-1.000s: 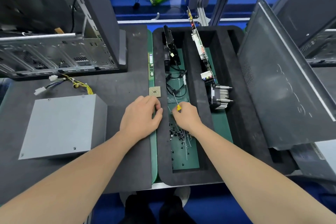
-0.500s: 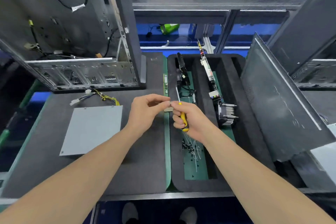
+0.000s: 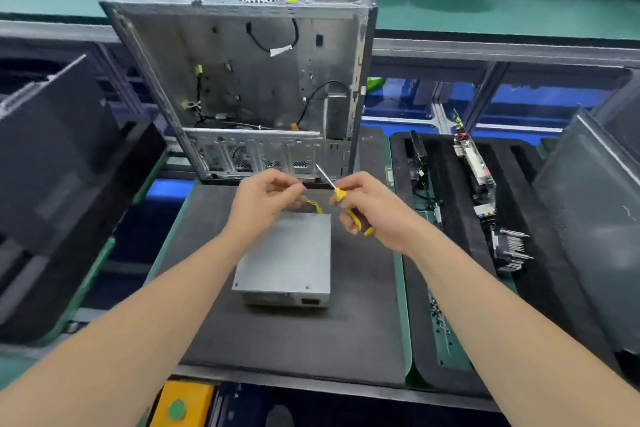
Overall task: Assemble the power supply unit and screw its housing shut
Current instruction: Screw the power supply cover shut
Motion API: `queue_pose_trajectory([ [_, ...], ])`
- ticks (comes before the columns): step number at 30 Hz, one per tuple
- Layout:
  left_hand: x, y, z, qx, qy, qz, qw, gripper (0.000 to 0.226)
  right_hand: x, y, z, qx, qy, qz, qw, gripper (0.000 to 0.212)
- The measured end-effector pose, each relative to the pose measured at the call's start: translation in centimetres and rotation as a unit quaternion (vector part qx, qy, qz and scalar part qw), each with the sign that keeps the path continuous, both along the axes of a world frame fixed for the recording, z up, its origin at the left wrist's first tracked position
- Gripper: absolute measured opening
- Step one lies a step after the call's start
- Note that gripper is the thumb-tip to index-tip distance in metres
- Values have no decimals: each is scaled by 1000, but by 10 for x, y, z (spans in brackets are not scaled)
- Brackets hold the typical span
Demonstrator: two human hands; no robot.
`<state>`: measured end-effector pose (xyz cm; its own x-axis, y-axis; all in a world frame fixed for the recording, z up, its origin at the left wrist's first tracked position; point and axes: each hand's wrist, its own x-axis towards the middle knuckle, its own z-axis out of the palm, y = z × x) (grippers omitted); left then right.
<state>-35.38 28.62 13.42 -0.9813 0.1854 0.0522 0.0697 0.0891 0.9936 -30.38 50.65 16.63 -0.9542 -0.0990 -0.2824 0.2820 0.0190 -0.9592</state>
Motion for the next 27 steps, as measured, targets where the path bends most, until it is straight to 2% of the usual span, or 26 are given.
queue_pose_trajectory([
  [5, -6, -44, -13, 85, -51, 36, 994, 10, -9, -32, 15, 66, 100, 27, 992, 30],
  [10, -9, -68, -17, 71, -25, 37, 996, 21, -12, -48, 22, 104, 123, 48, 986, 30],
  [19, -9, -76, -12, -25, 15, 2, 1000, 18, -13, -55, 24, 144, 96, 92, 980, 29],
  [27, -4, -76, -10, -62, 27, -2, 998, 21, -11, -49, 36, 204, 96, 116, 967, 32],
])
